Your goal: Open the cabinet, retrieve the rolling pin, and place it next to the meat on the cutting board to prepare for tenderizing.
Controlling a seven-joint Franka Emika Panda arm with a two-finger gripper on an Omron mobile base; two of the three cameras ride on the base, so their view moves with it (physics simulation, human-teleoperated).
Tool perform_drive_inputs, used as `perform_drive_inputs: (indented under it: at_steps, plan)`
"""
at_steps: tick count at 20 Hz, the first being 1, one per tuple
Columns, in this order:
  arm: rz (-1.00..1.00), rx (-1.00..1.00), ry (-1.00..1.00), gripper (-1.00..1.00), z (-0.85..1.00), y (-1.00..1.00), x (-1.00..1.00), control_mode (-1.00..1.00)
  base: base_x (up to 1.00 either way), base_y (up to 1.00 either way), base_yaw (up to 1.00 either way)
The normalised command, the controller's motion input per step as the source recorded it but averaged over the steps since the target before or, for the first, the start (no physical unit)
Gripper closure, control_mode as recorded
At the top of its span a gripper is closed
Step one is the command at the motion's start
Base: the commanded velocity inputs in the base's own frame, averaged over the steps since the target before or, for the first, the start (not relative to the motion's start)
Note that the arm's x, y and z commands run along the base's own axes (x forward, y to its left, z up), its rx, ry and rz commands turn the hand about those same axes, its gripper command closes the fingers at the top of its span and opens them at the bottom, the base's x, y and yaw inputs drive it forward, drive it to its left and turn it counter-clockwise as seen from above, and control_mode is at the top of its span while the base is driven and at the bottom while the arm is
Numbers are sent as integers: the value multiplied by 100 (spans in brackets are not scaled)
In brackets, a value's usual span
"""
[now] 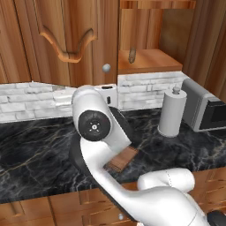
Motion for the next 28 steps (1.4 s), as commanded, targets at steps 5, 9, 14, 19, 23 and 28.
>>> perform_drive_inputs:
  at_steps: [5,9,14,19,23,28]
  plan:
    - [2,17,0,-100,1,-39,-28,-100,0,0,0]
    - [3,36,9,-100,30,-100,-7,-100,0,0,0]
    - [0,32,18,-100,4,-91,-2,-100,0,0,0]
    - [1,35,15,-100,5,-82,-2,-100,0,0,0]
    - [4,36,14,-100,5,-73,0,-100,0,0,0]
    - [0,33,20,-100,8,-17,33,-100,0,0,0]
